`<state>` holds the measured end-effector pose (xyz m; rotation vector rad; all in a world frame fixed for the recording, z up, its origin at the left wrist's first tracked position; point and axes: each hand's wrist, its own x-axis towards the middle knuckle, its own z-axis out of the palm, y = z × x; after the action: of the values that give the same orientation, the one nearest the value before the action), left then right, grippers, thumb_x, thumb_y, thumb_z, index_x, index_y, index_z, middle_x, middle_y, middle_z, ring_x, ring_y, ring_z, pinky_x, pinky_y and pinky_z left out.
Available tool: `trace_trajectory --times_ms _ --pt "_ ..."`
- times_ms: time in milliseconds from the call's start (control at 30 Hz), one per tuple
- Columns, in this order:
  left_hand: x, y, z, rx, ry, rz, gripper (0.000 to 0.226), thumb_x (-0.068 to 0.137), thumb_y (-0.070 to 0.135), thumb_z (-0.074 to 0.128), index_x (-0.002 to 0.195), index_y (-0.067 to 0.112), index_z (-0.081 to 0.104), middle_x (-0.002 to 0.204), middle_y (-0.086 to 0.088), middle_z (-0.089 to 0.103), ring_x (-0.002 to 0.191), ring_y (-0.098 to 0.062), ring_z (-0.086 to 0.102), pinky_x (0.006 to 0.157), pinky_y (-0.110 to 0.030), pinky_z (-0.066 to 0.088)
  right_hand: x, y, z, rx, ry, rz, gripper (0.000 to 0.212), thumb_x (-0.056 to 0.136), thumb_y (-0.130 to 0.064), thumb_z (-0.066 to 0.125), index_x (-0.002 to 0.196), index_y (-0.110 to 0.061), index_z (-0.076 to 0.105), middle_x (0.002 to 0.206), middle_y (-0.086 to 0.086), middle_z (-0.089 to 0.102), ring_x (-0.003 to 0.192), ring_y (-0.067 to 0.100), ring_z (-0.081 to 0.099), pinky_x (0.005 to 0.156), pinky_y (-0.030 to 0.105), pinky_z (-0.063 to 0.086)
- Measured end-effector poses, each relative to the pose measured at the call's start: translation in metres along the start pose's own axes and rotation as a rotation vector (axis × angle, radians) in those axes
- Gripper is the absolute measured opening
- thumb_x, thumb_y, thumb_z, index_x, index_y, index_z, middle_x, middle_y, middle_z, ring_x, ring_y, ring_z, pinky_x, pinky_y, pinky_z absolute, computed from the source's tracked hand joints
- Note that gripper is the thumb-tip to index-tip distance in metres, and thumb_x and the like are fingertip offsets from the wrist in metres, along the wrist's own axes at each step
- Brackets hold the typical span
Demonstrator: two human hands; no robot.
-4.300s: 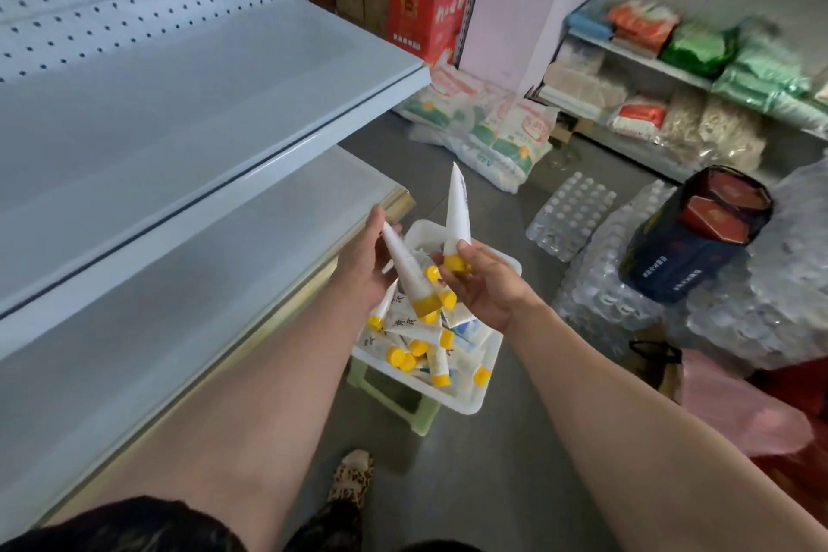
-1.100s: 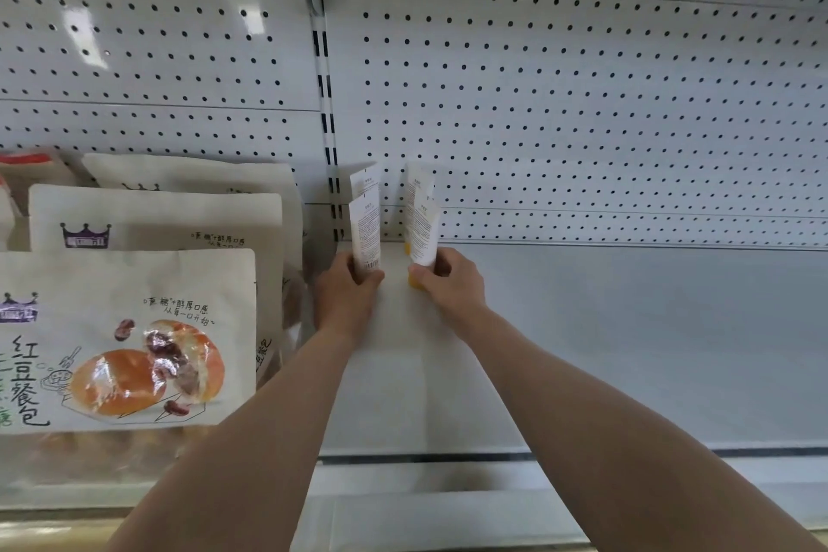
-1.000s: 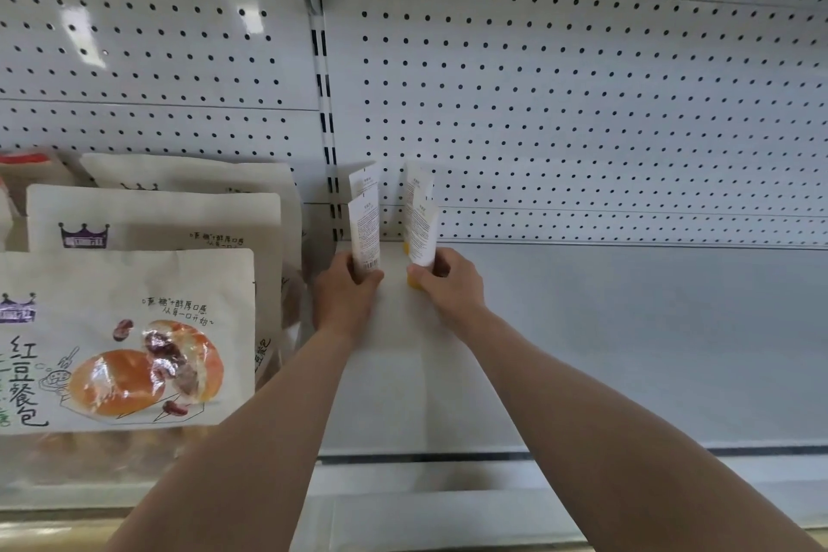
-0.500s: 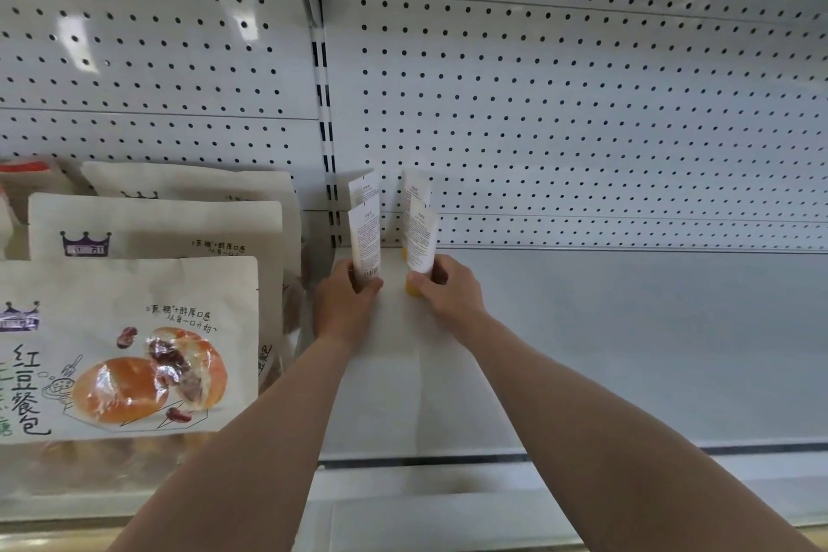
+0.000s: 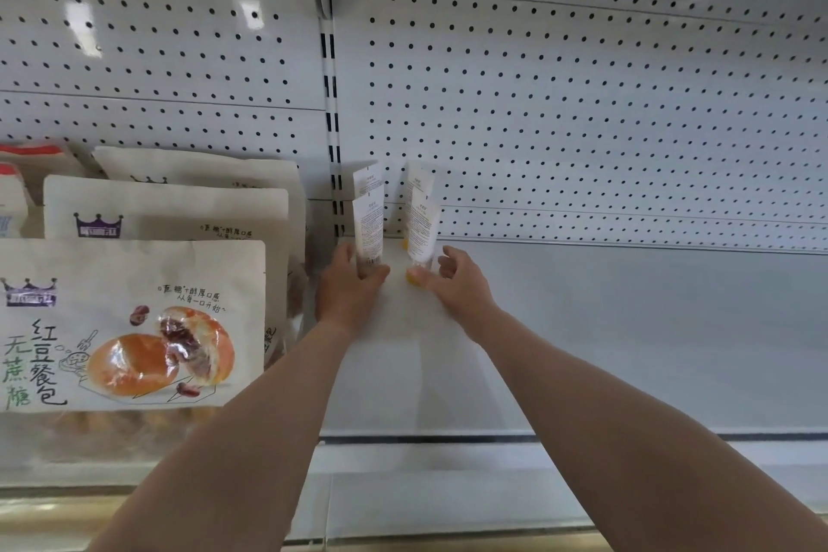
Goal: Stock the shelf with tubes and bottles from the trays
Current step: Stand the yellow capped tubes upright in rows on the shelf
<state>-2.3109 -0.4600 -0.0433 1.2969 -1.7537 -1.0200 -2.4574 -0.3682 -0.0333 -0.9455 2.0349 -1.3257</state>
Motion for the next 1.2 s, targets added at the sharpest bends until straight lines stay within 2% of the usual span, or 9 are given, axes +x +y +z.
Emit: trace_trajectory --times_ms 200,367,433,600,667,767,833,933,1200 --pt "-0.012 0.005 -0.002 -0.208 0.168 -0.162 0.103 0.071 0.059 0.078 0.149 0.009 0.032 0.146 -0.01 0.047 0.134 -0.024 0.046 0.111 -0.041 0.04 -0.019 0.017 -0.055 0.089 0.066 0.069 0.075 0.083 -0.048 0.077 0.145 -0.017 0.048 0.139 0.0 0.057 0.122 0.016 0.057 0.108 0.037 0.045" --pt "-0.074 0.045 0.025 -0.301 0.391 -0.149 0.049 0.085 0.038 0.073 0.117 0.009 0.052 0.109 -0.007 0.059 0.093 -0.021 0.06 0.079 -0.023 0.045 -0.05 0.043 -0.116 0.279 0.197 0.166 0.055 0.084 -0.044 0.078 0.13 -0.02 0.06 0.114 -0.01 0.063 0.093 0.012 0.065 0.102 0.04 0.052" --pt "-0.106 0.069 0.051 -0.382 0.29 -0.115 0.041 0.085 0.032 0.074 0.114 0.011 0.056 0.107 -0.006 0.062 0.083 -0.014 0.059 0.072 -0.015 0.045 -0.065 0.054 -0.145 0.353 0.233 0.18 0.054 0.085 -0.042 0.077 0.13 -0.017 0.06 0.122 -0.005 0.063 0.094 0.012 0.064 0.1 0.041 0.054" --pt "-0.185 0.131 0.129 -0.599 -0.133 -0.173 0.032 0.082 0.032 0.076 0.105 0.018 0.058 0.093 0.006 0.062 0.087 -0.015 0.064 0.096 -0.038 0.054 -0.114 0.083 -0.23 0.465 0.291 0.183 0.058 0.087 -0.037 0.077 0.134 -0.009 0.058 0.13 0.004 0.062 0.119 0.021 0.06 0.096 0.038 0.055" --pt "-0.22 0.16 0.161 -0.644 -0.276 -0.207 0.026 0.083 0.027 0.077 0.098 0.018 0.058 0.098 0.003 0.061 0.086 -0.015 0.062 0.092 -0.033 0.054 -0.139 0.096 -0.268 0.482 0.322 0.194 0.057 0.087 -0.038 0.077 0.133 -0.009 0.06 0.123 0.003 0.064 0.118 0.022 0.06 0.1 0.041 0.053" --pt "-0.273 0.192 0.212 -0.669 -0.497 -0.285 0.045 0.083 0.03 0.079 0.119 0.01 0.061 0.119 -0.001 0.061 0.099 -0.013 0.062 0.091 -0.036 0.058 -0.181 0.12 -0.327 0.495 0.375 0.224 0.053 0.086 -0.039 0.077 0.129 -0.012 0.061 0.116 0.0 0.064 0.118 0.021 0.059 0.1 0.039 0.052" --pt "-0.31 0.209 0.244 -0.641 -0.613 -0.305 0.031 0.086 0.03 0.076 0.109 0.013 0.065 0.11 -0.001 0.061 0.098 -0.014 0.06 0.091 -0.039 0.058 -0.214 0.137 -0.365 0.492 0.408 0.247 0.05 0.087 -0.041 0.075 0.127 -0.014 0.061 0.118 -0.001 0.062 0.117 0.02 0.057 0.099 0.037 0.05" --pt "-0.369 0.227 0.286 -0.596 -0.737 -0.342 0.014 0.088 0.03 0.073 0.09 0.02 0.064 0.102 -0.002 0.062 0.094 -0.014 0.06 0.092 -0.038 0.057 -0.264 0.169 -0.417 0.489 0.468 0.282 0.053 0.089 -0.045 0.072 0.131 -0.015 0.058 0.126 0.001 0.058 0.117 0.02 0.054 0.099 0.035 0.047" --pt "-0.484 0.223 0.384 -0.411 -0.964 -0.426 0.034 0.084 0.034 0.078 0.107 0.013 0.065 0.109 -0.008 0.064 0.102 -0.02 0.063 0.091 -0.039 0.058 -0.372 0.258 -0.514 0.542 0.766 0.434 0.059 0.077 -0.057 0.076 0.12 -0.018 0.065 0.111 -0.001 0.061 0.097 0.015 0.059 0.087 0.037 0.049"
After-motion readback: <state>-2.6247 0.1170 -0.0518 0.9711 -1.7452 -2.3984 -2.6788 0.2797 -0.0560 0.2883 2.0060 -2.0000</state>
